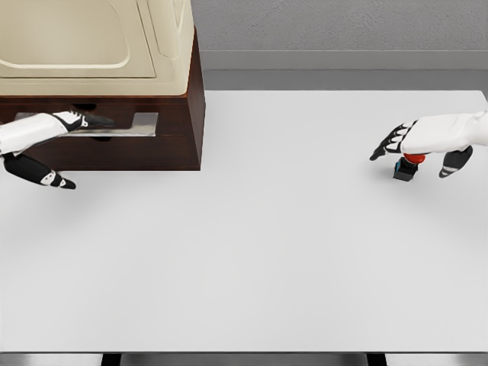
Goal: Open the cabinet drawer with left arm, and place a switch into the drawer with right arm
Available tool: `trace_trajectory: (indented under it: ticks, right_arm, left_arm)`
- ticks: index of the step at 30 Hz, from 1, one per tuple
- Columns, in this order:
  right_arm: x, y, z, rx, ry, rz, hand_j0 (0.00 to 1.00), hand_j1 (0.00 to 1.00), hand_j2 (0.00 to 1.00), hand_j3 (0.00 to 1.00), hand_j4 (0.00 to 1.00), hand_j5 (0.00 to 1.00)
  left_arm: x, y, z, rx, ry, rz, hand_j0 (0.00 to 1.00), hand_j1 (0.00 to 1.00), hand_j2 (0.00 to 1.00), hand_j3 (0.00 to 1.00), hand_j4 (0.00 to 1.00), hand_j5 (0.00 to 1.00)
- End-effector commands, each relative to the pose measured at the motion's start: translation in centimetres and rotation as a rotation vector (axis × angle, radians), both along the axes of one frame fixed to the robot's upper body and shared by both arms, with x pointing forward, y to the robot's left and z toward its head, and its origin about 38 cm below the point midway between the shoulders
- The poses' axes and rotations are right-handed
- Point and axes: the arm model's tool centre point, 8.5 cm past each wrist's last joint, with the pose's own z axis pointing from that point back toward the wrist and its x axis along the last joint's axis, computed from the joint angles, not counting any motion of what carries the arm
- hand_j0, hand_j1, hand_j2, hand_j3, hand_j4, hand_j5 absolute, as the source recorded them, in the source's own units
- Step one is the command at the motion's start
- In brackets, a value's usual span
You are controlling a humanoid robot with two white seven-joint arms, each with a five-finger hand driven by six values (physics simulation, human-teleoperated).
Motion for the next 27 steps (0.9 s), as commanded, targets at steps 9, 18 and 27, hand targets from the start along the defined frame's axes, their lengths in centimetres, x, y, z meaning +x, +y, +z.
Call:
trace_trajectory:
  ticks: [9, 18, 27]
  right_arm:
    - [1.4, -0.3, -0.2, -0.002, -0.004, -0.036, 1.0, 1.0, 1.0, 1.0, 1.0, 1.0]
    - [2.5, -0.4, -1.0, -0.011, 0.003, -0.063, 1.0, 1.0, 1.0, 1.0, 1.0, 1.0]
    - [2.2, -0.6, -1.6, -0.014, 0.016, -0.064, 1.0, 1.0, 1.0, 1.0, 1.0, 1.0]
  left_arm:
    - [0.1, 1.0, -0.5, 0.001, 0.015, 0.033, 1.0, 1.0, 1.0, 1.0, 1.0, 1.0]
    - [0.5, 1.4, -0.5, -0.003, 0.014, 0.05, 1.0, 1.0, 1.0, 1.0, 1.0, 1.0]
    - [0.3, 1.0, -1.1, -0.012, 0.03, 0.04, 1.0, 1.0, 1.0, 1.0, 1.0, 1.0]
